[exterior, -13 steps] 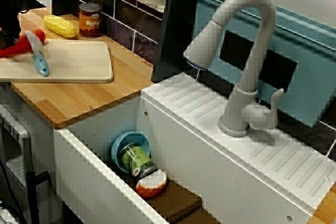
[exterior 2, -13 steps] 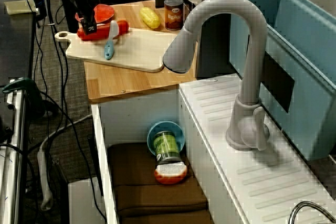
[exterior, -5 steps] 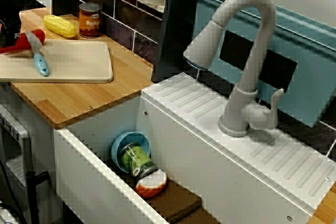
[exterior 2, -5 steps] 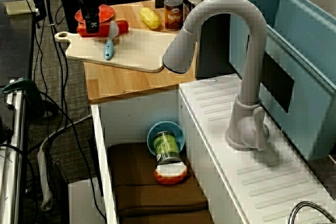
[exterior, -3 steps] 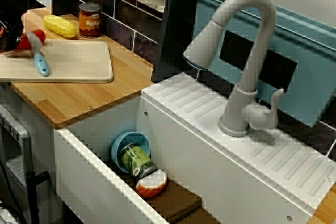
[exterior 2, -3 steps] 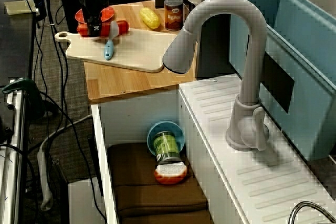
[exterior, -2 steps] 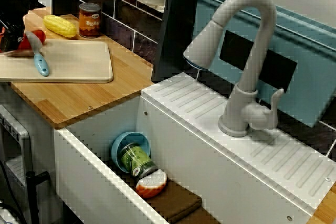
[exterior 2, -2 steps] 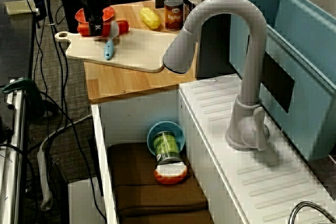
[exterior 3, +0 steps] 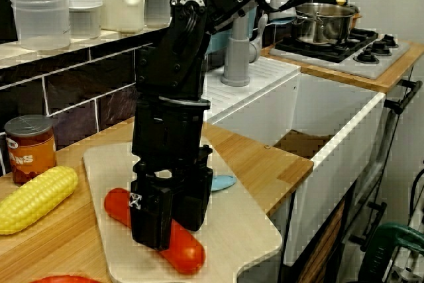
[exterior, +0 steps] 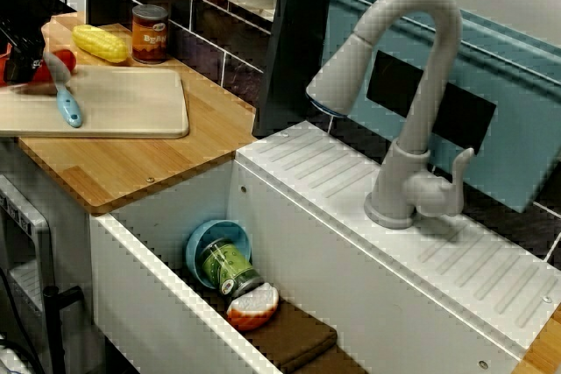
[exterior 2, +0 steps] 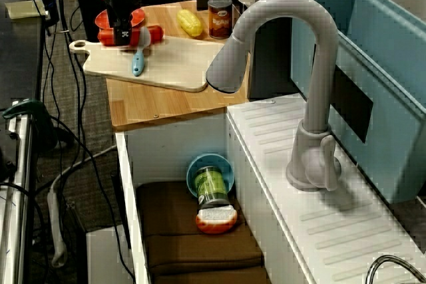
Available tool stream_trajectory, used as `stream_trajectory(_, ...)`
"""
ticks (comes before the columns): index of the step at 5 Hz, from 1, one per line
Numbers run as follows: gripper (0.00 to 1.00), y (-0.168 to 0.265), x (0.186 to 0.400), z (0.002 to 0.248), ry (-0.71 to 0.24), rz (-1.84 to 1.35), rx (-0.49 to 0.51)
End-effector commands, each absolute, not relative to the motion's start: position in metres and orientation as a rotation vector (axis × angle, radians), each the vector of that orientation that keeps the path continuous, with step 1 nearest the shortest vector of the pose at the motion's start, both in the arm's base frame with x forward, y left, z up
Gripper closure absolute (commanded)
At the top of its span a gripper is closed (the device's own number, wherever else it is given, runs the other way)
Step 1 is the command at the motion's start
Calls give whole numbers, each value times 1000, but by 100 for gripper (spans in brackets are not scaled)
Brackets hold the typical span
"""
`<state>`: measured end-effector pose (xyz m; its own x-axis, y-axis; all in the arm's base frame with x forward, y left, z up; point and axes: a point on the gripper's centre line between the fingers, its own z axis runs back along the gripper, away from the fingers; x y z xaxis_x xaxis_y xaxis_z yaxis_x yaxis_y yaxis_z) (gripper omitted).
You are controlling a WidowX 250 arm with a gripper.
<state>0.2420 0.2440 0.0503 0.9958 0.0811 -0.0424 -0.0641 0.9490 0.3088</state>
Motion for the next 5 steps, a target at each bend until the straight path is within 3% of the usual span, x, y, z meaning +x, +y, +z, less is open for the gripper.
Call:
stream_trajectory(1, 0, 248, 247, 60, 34, 80, 344)
stream_trajectory(5, 0, 249, 247, 55, 89, 56, 304)
